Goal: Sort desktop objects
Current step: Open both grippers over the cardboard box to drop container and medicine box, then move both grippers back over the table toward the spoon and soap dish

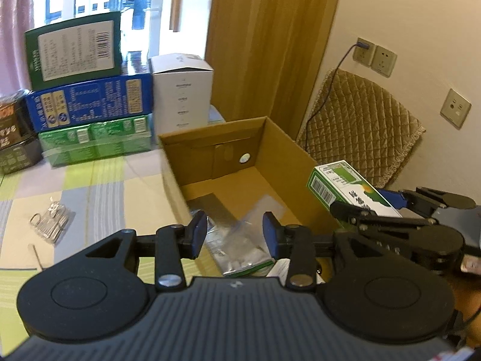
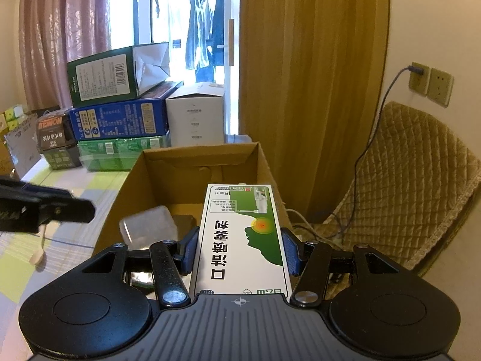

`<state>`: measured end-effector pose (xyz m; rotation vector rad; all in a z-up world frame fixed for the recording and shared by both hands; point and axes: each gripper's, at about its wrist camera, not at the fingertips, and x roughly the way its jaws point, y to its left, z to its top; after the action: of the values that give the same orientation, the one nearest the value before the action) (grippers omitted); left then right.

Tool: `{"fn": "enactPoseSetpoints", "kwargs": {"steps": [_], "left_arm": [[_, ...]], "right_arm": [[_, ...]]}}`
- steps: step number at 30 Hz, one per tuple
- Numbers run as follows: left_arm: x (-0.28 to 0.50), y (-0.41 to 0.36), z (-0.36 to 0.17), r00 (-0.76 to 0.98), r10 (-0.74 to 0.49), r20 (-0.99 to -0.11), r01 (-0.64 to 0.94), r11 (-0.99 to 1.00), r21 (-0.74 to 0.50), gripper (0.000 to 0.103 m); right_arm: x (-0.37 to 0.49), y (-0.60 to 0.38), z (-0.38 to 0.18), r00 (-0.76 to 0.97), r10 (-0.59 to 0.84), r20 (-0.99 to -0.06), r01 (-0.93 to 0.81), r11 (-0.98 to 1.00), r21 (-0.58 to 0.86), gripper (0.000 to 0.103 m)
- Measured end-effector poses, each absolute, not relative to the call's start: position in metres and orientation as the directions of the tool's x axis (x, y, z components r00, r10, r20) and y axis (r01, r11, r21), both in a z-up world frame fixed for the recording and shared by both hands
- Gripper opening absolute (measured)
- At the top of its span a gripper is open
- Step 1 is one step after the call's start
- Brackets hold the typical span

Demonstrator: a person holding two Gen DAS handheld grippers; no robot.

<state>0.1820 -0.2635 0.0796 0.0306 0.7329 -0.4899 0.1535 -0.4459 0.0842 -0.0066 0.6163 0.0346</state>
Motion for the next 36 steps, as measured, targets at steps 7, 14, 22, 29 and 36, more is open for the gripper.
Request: {"fn": "enactPoseSetpoints", "kwargs": {"steps": [7, 14, 22, 29, 36], "left_arm": [[0.176, -0.242, 0.072, 0.645, -0.396, -0.654, 0.407, 0.902, -0.145, 0.042], [0.167, -0.220, 0.071, 0.658, -0.384, -0.648, 0.381, 0.912, -0.154, 0.052], [0.145, -0.191, 0.069, 0.685, -0.349, -0.639, 0.347, 0.928, -0.135, 0.074], [0.120, -0.155, 0.064, 0.711, -0.291, -0.641, 0.305, 0.948, -0.092, 0.090], [0.099, -0.098, 0.055, 0.731, -0.202, -0.651, 0.211, 0.975, -0.066, 0.101]], "right_arm": [[0.185, -0.435, 0.084, 0.811, 0.102, -0.576, -0.090, 0.995, 0.049, 0.053], [0.183, -0.436, 0.095, 0.832, 0.108, -0.544, -0.086, 0.994, 0.066, 0.065], [0.146, -0.442, 0.098, 0.832, 0.092, -0.547, -0.047, 0.994, 0.095, 0.078], [0.109, -0.422, 0.105, 0.839, 0.117, -0.532, -0.064, 0.991, 0.117, 0.090], [0.076, -0.372, 0.115, 0.847, 0.208, -0.488, -0.157, 0.977, 0.144, 0.098]]}}
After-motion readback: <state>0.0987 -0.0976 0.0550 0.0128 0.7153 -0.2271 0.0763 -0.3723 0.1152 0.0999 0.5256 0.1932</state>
